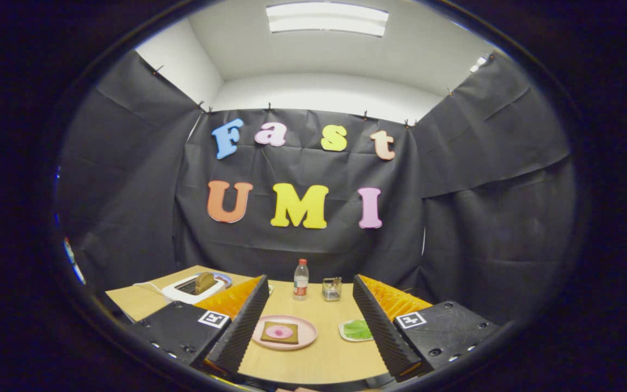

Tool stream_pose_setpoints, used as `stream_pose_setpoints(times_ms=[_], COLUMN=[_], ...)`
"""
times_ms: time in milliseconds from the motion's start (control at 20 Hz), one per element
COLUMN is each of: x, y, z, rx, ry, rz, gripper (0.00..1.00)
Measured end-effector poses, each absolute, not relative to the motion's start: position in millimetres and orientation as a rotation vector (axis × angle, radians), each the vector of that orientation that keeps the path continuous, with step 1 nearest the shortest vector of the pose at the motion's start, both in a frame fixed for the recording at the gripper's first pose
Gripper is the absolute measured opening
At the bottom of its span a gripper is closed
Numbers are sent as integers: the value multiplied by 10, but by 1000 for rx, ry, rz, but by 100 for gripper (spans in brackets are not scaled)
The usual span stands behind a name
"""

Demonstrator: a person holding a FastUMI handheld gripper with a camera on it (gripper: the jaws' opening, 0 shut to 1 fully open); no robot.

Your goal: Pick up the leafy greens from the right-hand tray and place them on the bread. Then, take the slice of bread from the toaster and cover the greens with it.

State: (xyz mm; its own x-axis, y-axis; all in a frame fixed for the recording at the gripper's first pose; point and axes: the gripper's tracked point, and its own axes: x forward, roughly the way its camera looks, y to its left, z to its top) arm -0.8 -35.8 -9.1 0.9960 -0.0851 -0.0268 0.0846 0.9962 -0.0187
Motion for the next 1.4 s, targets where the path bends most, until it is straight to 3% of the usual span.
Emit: stream_pose_setpoints(times_ms=[350,1050,1400], x=[410,1800,2295], y=[-690,-2540,-2845], z=[-529,-2021,-2744], rx=[26,-15,94], ry=[161,538,748], rz=[-33,-217,-190], gripper=[95,95,94])
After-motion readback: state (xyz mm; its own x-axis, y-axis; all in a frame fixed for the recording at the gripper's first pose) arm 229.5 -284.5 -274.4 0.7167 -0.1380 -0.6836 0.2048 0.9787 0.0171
